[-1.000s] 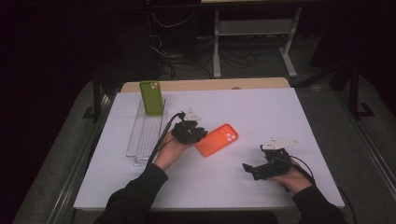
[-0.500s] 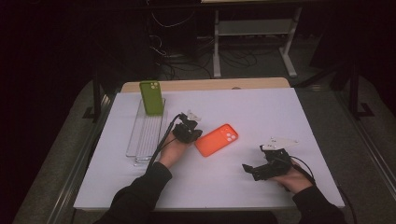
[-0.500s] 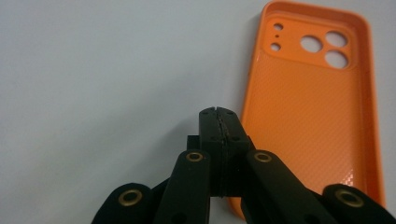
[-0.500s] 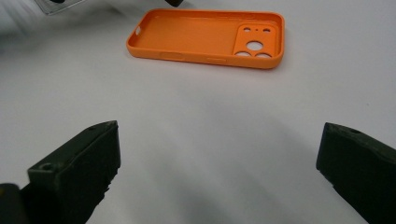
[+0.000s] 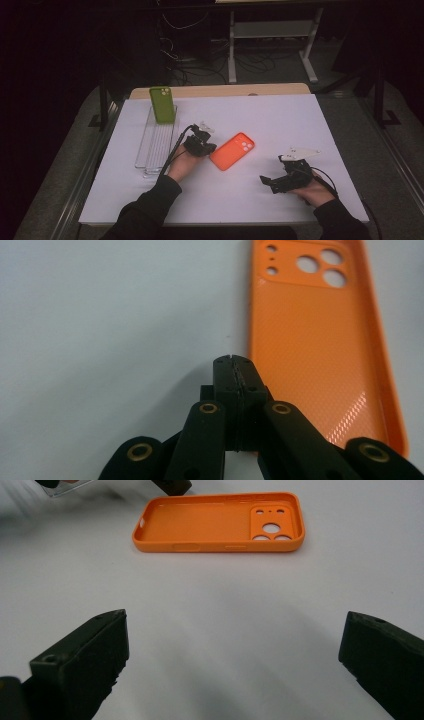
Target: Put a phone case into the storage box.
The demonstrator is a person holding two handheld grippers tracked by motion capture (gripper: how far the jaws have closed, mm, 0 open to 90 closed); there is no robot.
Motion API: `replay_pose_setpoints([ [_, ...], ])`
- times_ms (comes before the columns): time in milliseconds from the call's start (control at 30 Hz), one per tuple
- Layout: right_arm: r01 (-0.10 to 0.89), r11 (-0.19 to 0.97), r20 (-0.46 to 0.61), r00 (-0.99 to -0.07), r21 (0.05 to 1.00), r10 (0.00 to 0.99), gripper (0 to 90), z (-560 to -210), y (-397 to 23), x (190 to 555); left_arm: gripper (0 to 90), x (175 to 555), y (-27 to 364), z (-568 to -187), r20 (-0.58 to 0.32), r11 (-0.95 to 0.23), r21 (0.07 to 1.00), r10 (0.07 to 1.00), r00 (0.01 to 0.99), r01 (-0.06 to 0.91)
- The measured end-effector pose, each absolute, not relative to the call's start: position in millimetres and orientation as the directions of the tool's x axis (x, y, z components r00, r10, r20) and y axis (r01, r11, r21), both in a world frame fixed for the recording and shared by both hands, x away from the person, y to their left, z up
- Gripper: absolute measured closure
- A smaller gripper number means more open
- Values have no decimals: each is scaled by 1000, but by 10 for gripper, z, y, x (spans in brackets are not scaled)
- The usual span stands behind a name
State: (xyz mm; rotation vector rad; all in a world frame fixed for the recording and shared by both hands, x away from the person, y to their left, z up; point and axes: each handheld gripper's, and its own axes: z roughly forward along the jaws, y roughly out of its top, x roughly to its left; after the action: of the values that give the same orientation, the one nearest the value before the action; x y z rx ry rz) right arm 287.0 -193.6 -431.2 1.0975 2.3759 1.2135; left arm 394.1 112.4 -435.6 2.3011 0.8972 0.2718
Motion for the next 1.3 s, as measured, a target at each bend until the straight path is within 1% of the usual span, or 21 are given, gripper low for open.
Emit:
replay_pose_setpoints([
  [100,511,366,107,-682,778,724,0,-4311,-1934,2868,900,3878,1087,-4336,-70,-557,634,650,757,537],
  [267,510,366,106,-682,778,724,0,-4310,-1934,2869,900,3807,1030,-4333,-87,-574,621,626,775,533],
  [333,510,366,106,-682,778,724,0,-4310,-1934,2868,900,3789,1015,-4340,-120,-566,620,616,778,544],
  [433,509,367,105,-682,779,724,0,-4309,-1935,2869,900,3756,975,-4343,-139,-583,608,590,795,539],
  [500,509,367,104,-682,778,724,0,-4308,-1936,2870,900,3728,928,-4344,-148,-586,609,579,802,536],
  [533,508,367,104,-682,779,724,0,-4308,-1936,2870,900,3704,885,-4359,-183,-558,620,580,794,551],
  [567,509,367,105,-682,779,724,0,-4308,-1935,2870,900,3699,866,-4361,-184,-574,614,562,806,541],
  [667,505,367,102,-683,781,723,0,-4308,-1934,2872,900,3649,734,-4381,-208,-552,633,554,806,543],
  [700,504,367,102,-684,782,723,0,-4307,-1934,2873,900,3652,709,-4376,-198,-579,622,535,822,527],
  [800,506,367,103,-683,780,723,0,-4307,-1933,2874,900,3626,584,-4390,-207,-570,635,524,826,521],
  [833,506,368,102,-683,780,723,0,-4308,-1933,2874,900,3628,561,-4390,-199,-583,632,514,834,510],
  [933,505,368,102,-684,781,722,0,-4307,-1935,2874,900,3611,475,-4408,-216,-559,648,516,829,517],
  [967,505,367,103,-684,781,722,0,-4307,-1935,2873,900,3623,476,-4404,-203,-584,638,500,842,501],
  [1067,507,367,104,-683,780,723,0,-4307,-1936,2872,900,3605,438,-4414,-212,-559,657,507,835,506],
  [1100,506,366,104,-683,781,723,0,-4306,-1936,2872,900,3615,456,-4405,-196,-584,652,486,851,484],
  [1200,506,365,105,-683,781,722,0,-4304,-1938,2870,899,3585,473,-4360,-187,-575,673,477,859,465],
  [1233,505,367,104,-684,781,722,0,-4305,-1940,2871,886,3585,505,-4325,-156,-600,673,457,876,433],
  [1300,504,368,102,-685,782,721,0,-4306,-1944,2874,835,3552,545,-4268,-151,-582,695,456,877,422],
])
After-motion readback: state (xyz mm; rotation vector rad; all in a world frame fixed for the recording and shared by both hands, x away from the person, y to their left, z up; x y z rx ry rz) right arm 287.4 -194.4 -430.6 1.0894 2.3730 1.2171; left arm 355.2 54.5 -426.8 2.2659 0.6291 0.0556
